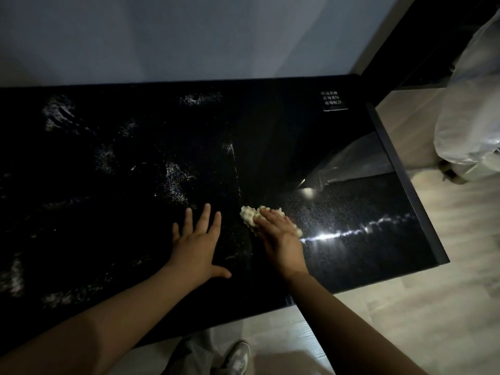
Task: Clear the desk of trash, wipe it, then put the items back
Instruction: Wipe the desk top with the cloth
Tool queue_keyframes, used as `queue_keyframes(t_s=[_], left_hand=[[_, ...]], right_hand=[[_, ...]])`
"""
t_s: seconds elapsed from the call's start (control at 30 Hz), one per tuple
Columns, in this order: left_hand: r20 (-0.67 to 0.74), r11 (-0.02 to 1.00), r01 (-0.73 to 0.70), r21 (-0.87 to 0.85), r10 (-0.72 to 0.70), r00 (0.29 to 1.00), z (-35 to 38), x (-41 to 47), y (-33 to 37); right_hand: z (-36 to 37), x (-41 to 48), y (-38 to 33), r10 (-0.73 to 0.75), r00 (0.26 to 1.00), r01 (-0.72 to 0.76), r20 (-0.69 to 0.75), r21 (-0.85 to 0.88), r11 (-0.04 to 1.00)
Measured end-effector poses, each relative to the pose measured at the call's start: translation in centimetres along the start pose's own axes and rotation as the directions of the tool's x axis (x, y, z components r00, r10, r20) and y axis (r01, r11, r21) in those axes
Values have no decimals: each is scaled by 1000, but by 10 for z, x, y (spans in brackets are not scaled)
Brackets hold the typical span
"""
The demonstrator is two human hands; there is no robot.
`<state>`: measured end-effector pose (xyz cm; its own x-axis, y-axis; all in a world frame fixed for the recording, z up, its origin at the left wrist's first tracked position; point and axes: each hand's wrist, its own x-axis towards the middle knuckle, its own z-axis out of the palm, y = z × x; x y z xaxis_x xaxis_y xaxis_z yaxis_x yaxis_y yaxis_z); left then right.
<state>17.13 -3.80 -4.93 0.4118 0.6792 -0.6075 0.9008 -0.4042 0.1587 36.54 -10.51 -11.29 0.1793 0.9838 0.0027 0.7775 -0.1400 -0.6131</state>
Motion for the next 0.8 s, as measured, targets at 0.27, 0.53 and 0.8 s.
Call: queue_keyframes(t_s=[0.27,0.53,0.8], left_hand=[[23,999,50,-1,-50,999,19,-4,2],[28,998,62,-18,-62,998,20,-3,2],[12,998,62,-9,-62,998,19,-7,3]], right_hand=[[-2,-32,-3,3,1000,-3,-5,5,1000],[-1,-72,-3,-6,1000,6,-24,-20,1000],[-1,-110,-3,12,1000,-12,2,10,1000]])
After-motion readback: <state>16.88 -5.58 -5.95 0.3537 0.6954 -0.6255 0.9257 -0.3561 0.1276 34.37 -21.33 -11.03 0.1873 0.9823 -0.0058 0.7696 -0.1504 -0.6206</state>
